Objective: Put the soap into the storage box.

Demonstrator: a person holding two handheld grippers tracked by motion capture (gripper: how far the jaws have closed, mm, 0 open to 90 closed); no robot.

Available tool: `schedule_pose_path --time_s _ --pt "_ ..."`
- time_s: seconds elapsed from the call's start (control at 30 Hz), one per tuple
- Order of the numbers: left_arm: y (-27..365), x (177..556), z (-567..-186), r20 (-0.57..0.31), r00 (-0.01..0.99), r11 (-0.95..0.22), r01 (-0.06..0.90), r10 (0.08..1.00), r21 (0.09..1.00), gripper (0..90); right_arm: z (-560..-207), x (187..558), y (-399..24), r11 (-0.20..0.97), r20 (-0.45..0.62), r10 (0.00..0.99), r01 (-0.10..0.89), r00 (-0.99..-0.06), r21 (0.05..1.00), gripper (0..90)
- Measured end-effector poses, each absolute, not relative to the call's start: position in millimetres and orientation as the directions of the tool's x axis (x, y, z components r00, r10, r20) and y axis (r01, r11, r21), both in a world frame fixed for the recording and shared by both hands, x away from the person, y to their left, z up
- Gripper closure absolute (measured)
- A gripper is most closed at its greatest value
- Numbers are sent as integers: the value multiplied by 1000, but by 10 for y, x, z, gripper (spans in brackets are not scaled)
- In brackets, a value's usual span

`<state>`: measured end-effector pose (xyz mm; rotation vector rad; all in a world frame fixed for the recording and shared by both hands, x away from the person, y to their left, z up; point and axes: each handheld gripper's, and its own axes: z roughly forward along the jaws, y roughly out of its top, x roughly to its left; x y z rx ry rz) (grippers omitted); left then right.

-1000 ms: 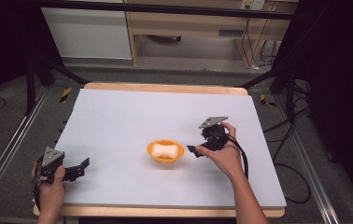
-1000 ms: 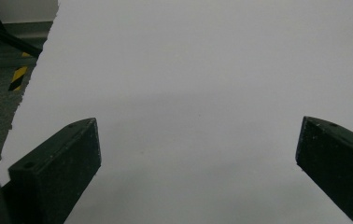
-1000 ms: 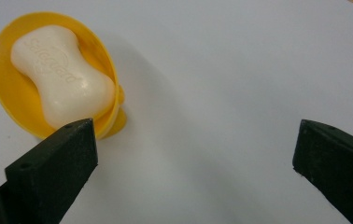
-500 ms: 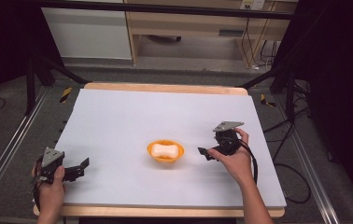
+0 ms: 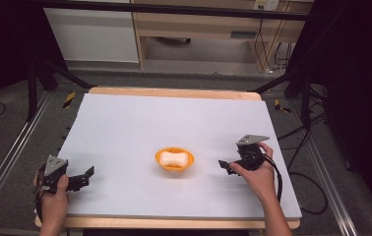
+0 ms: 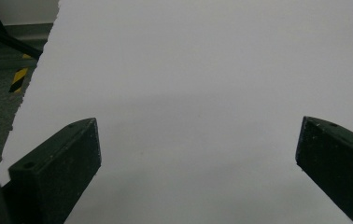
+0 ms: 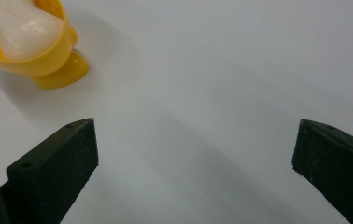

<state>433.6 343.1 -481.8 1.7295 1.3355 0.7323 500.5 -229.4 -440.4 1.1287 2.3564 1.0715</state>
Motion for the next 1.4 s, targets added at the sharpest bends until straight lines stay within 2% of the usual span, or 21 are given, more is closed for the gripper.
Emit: schedule_pose_path --time_s 0.67,1.4 --pt "3428 4336 -4819 -31 270 -110 490 962 865 0 -4588 4776 -2683 334 79 805 558 -588 760 9" --pt "3427 4334 -4819 -30 269 -110 489 963 866 0 -4749 4436 -3255 209 137 864 593 -484 778 9"
